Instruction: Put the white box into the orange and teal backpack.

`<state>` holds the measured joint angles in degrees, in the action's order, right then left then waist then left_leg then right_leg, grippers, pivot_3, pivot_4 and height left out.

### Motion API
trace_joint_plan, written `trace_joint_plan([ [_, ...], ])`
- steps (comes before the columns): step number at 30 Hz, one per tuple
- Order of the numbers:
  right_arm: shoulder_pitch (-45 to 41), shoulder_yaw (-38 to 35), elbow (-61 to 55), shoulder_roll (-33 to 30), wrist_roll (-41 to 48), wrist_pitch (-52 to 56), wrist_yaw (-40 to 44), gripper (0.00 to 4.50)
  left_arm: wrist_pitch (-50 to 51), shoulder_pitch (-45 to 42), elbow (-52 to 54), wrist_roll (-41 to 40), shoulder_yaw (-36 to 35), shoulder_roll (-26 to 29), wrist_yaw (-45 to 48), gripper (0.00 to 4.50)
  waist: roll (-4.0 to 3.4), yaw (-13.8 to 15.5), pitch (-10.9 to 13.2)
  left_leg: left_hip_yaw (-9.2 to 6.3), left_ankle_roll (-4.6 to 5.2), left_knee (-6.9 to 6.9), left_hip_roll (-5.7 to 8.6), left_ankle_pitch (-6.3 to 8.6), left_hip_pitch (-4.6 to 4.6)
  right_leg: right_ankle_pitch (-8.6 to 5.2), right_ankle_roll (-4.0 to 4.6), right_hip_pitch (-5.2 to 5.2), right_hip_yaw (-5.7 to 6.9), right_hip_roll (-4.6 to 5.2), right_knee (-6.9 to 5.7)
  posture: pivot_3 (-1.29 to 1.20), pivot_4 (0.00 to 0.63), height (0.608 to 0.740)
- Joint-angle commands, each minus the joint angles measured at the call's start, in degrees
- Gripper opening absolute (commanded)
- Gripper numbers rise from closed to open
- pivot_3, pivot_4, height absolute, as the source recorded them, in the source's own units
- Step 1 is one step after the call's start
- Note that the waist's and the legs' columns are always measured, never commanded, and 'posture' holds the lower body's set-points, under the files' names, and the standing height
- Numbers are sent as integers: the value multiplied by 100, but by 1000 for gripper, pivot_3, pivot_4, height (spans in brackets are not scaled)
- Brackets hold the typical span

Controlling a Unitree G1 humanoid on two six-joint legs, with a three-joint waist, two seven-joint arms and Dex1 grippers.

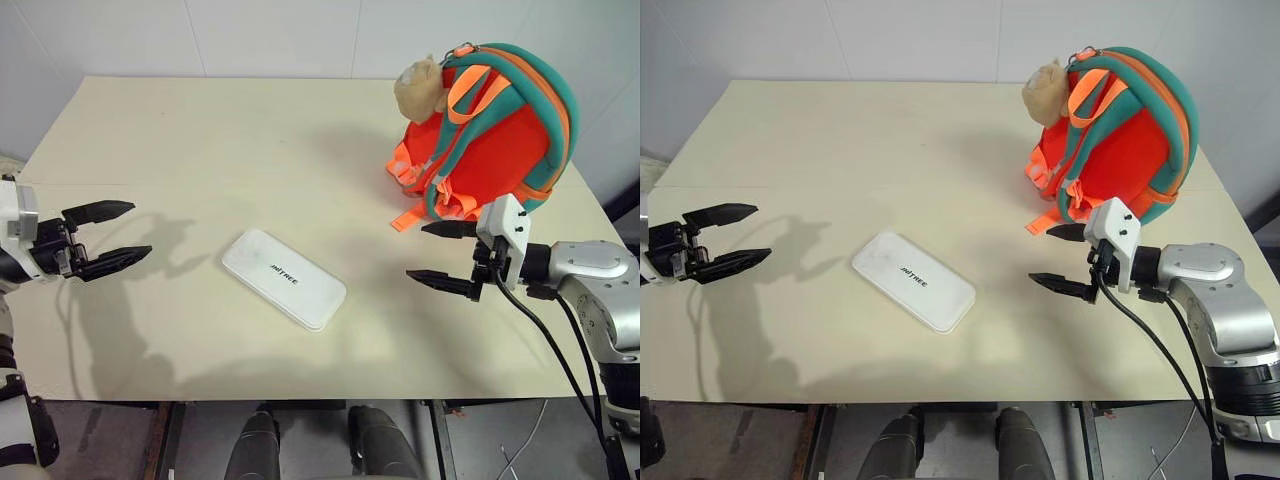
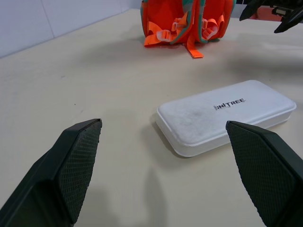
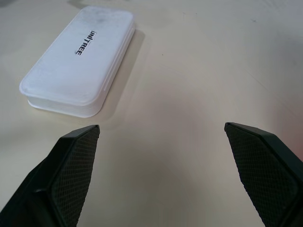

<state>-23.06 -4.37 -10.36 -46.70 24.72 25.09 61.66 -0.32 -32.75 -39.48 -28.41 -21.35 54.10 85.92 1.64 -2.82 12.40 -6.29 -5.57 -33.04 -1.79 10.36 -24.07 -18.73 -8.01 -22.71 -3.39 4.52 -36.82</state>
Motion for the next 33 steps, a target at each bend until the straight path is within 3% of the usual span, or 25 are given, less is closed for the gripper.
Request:
trace_joint_plan([
  [1,-44,-227,-280,-47,176,39,-70,4468,-63,-62,-8,-21,-34,31,110,4500,0,-6,0,0,0,0,0,0,0,0,0,0,0,0,0,0,150,740],
  [20,-204,107,-572,357,191,408,-589,4468,91,34,429,53,-35,-108,-534,4500,0,0,0,-1,0,-4,0,0,0,0,0,0,0,0,-5,0,150,740],
  [22,-197,122,-627,376,201,399,-588,4500,128,43,496,41,-31,-115,-543,4119,1,5,0,-1,0,-3,0,0,-1,0,-1,0,0,0,-5,0,150,740],
  [25,-51,188,-916,401,327,543,-573,3899,103,-46,394,151,90,-82,-430,3319,0,7,0,0,0,-3,0,0,0,0,0,0,0,0,-6,0,150,740],
  [33,182,388,-1337,437,379,903,-718,1201,-35,-296,129,308,317,-126,-392,766,1,28,-1,-1,0,-5,0,0,1,1,-1,0,0,-1,-7,0,150,740],
])
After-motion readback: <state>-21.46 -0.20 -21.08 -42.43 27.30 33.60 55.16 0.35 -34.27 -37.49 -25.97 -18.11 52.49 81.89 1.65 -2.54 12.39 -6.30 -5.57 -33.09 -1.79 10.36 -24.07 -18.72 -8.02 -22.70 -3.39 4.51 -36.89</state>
